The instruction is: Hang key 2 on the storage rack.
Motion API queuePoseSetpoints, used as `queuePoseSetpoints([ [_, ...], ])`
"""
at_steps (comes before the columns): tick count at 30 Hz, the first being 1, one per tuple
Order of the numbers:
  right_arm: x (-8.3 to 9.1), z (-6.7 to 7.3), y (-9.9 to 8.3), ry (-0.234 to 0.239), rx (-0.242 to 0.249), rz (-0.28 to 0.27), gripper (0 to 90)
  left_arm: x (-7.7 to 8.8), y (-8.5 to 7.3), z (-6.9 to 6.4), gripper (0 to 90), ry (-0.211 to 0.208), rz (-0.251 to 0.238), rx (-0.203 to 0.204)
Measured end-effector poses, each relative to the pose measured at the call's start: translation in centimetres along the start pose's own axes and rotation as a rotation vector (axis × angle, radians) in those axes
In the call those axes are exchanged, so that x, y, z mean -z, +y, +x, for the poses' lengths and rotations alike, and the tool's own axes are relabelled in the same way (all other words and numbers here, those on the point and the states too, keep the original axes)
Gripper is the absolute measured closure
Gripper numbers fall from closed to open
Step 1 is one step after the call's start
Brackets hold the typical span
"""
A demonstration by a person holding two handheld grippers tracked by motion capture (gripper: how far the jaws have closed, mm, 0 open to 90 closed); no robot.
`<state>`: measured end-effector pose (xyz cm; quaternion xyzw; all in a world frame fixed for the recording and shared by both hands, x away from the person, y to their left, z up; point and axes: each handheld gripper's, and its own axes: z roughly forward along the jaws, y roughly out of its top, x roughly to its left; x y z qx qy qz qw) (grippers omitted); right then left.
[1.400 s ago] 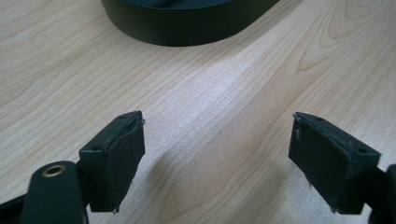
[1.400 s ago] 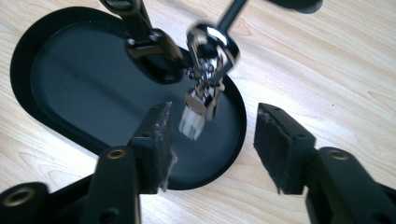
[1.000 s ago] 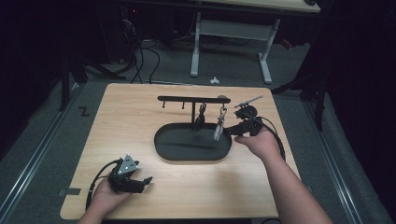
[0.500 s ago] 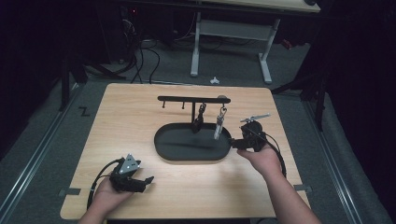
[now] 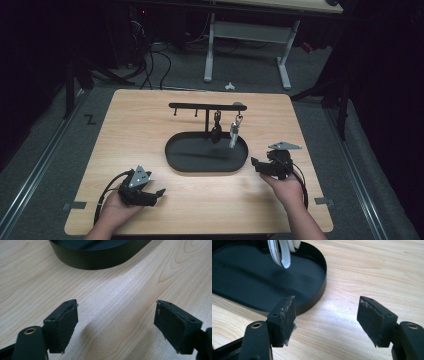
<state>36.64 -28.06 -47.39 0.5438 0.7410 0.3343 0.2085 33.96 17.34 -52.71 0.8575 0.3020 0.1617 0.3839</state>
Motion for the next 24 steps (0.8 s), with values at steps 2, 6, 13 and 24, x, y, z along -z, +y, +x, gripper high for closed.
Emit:
queuePoseSetpoints([
  [2,-0.1,-0.2,-1.0,-0.003,0.004,-0.018,30.4,0.2,-0.1,0.2,19.9,0.007,-0.020,0.026],
  [6,-0.3,-0.2,-2.4,-0.032,0.035,-0.058,26.8,0.5,-0.1,0.6,20.2,0.009,-0.084,0.091],
  [13,0.9,0.6,-5.3,-0.026,0.082,-0.155,15.9,0.4,-0.1,0.1,20.5,0.061,-0.112,0.093],
  [24,1.0,0.3,-6.5,-0.025,0.037,-0.179,15.8,1.1,0.6,-0.5,20.7,0.074,-0.146,0.078],
])
